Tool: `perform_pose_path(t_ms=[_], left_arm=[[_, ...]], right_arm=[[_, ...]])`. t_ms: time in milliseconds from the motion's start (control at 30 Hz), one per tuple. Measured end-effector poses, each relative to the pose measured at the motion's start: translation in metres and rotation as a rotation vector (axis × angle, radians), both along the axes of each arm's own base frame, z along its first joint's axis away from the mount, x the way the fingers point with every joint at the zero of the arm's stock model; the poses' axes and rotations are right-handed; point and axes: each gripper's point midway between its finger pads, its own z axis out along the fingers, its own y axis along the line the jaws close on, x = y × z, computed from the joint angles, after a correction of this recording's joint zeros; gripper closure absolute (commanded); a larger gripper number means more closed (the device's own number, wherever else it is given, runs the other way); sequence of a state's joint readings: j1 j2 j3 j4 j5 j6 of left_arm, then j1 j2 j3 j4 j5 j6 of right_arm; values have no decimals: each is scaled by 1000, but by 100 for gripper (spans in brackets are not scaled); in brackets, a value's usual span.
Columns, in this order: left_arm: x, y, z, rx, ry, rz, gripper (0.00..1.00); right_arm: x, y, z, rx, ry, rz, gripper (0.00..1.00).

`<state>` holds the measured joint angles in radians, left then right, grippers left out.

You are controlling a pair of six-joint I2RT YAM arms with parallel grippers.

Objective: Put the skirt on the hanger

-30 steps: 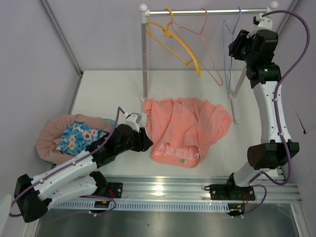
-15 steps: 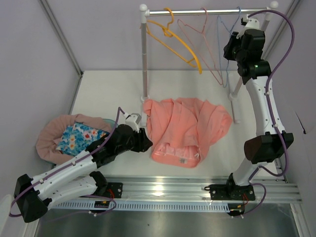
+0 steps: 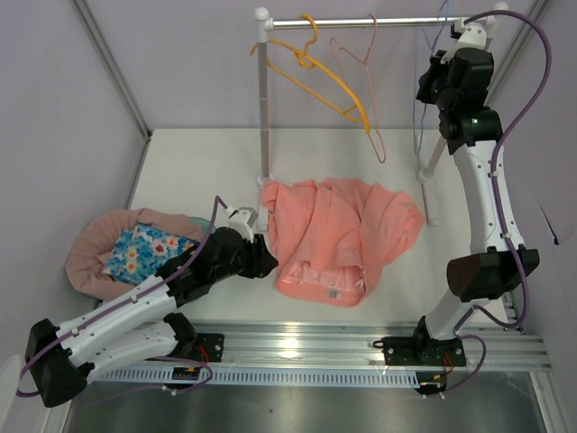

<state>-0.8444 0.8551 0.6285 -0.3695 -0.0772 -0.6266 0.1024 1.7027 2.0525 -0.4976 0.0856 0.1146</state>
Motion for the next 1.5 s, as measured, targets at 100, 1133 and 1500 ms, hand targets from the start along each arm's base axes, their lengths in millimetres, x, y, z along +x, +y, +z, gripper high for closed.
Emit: perform_pose_path(t_ms=[100, 1133, 1500], left_arm=[[0, 0, 0, 0, 0, 0, 53], [-29, -31, -12, 11, 11, -127, 66], [-58, -63, -80, 175, 100, -139, 68]], right_arm=[[-8, -3, 10, 1, -18, -11, 100], [-302, 76, -140, 243, 344, 347, 100], [-355, 101, -173, 316, 452, 527, 100]])
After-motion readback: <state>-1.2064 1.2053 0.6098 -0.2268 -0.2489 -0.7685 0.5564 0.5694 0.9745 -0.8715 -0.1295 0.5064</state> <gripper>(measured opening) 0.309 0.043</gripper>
